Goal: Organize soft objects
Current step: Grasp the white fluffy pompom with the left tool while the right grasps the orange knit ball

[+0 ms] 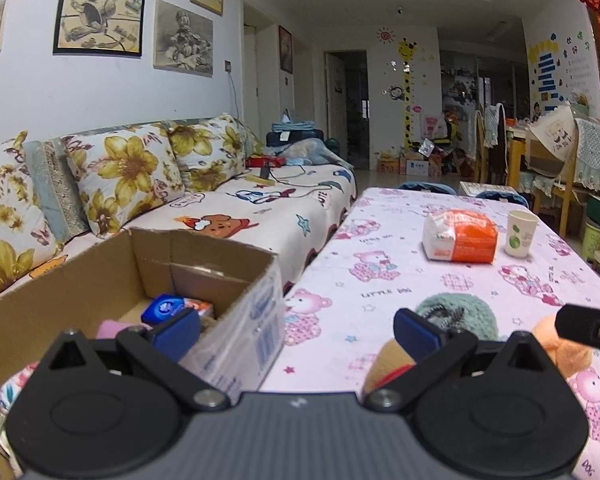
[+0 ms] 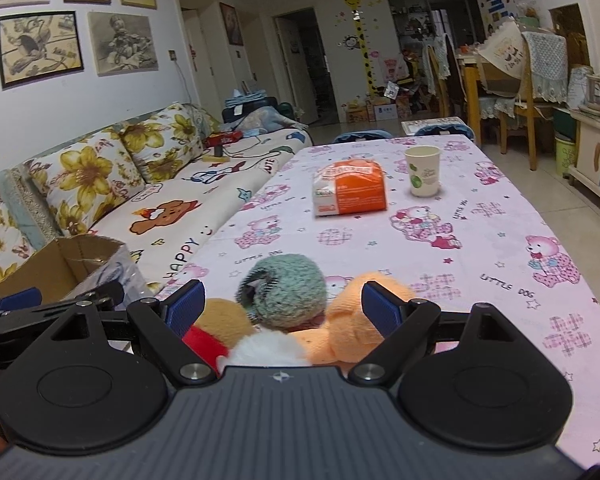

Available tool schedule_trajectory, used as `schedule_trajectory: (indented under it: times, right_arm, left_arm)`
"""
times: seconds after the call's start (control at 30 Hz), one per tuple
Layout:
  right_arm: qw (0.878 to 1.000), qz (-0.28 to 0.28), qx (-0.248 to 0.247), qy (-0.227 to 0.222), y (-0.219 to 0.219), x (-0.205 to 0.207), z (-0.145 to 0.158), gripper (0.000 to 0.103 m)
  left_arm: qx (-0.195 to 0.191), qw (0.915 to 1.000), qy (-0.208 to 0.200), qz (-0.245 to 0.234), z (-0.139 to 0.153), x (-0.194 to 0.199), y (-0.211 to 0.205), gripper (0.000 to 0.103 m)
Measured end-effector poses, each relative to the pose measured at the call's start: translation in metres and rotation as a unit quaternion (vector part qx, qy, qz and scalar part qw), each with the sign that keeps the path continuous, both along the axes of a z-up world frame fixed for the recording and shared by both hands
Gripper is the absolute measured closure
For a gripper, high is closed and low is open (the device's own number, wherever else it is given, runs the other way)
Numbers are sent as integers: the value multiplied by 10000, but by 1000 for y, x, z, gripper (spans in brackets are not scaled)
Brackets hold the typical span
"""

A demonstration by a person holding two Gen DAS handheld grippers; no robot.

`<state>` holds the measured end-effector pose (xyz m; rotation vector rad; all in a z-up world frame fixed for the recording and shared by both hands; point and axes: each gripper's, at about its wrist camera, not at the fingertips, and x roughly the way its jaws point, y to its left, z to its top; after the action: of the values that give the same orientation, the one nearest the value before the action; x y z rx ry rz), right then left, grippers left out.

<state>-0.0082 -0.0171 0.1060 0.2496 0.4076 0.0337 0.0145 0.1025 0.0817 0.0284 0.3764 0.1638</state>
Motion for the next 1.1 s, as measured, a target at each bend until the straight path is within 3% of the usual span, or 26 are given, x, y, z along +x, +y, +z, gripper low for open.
schedule_trajectory:
  times: [0.43,0.63,0.8,1.1]
  right_arm:
    - [9992,-165,30,350,-9,10,-15,0]
    - [9962,320,-8,815,-2,22,-26,0]
    - [9928,729,-14,954,8,28,-34,0]
    - [9956,-22,191,915,-24,32,-37,0]
  left_arm:
    - [112,9991,245,-319,-9,5,-15,1]
    - [46,9989,287,-359,-9,7,-10,1]
    - [-171,9988,315,-334,-8,10,-2,1]
    - [-495,9934,517,-894,-16,16,-14,1]
